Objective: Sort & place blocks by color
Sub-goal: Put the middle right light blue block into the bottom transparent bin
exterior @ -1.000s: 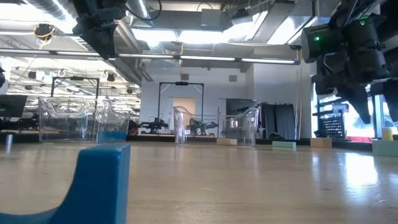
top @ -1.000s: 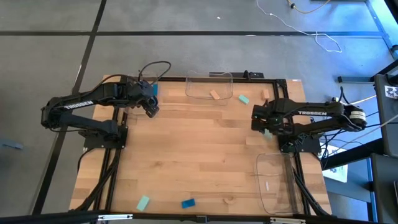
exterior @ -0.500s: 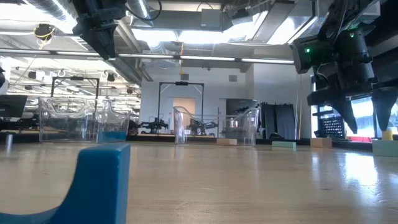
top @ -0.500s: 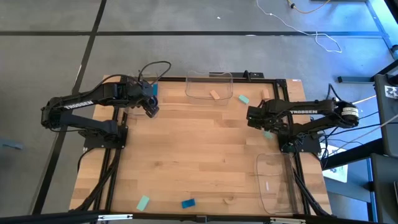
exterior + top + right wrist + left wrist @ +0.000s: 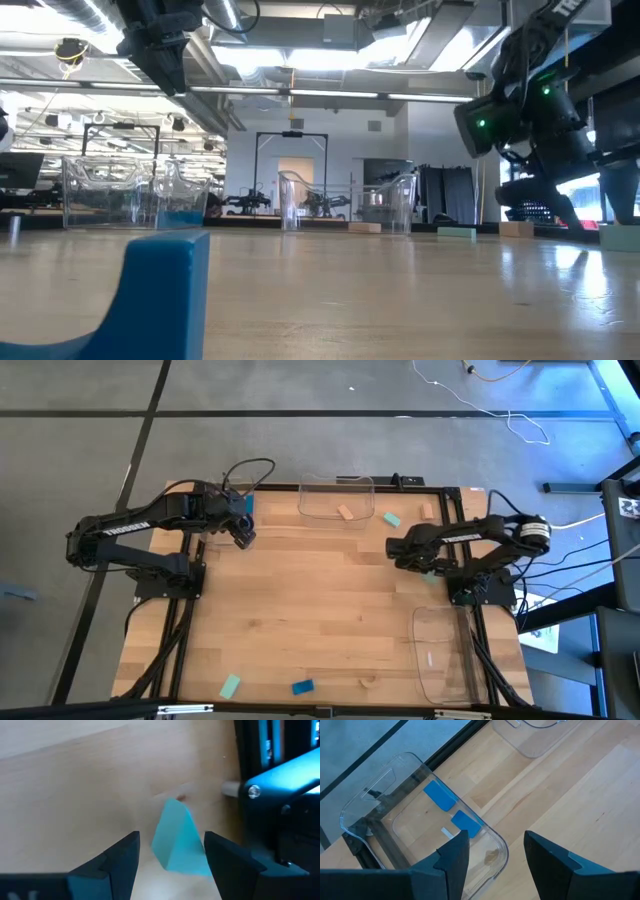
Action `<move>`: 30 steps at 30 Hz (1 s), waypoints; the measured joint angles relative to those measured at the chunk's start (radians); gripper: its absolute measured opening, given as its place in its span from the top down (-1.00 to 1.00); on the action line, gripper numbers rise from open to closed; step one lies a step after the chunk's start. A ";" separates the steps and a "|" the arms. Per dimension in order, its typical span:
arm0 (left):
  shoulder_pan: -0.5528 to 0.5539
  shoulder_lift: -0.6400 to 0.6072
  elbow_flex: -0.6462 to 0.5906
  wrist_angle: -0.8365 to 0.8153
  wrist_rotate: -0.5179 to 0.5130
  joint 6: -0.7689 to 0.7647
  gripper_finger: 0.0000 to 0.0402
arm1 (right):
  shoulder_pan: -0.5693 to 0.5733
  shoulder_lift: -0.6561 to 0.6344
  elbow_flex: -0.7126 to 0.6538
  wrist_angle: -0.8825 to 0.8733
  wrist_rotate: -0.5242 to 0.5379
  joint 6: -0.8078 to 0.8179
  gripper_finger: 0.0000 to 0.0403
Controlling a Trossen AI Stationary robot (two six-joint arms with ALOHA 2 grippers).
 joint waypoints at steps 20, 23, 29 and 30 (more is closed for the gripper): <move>0.000 0.000 0.000 -0.009 0.000 0.002 0.10 | 0.000 0.055 0.002 0.090 0.003 -0.131 0.21; 0.000 0.000 0.000 -0.010 0.000 0.002 0.10 | 0.000 0.056 0.002 0.097 0.003 -0.132 0.38; 0.000 0.000 0.000 -0.010 0.000 0.002 0.10 | 0.000 0.056 0.002 0.116 0.002 -0.180 0.62; 0.000 0.000 0.000 -0.010 0.000 0.002 0.10 | 0.000 0.056 0.002 0.118 0.002 -0.182 0.65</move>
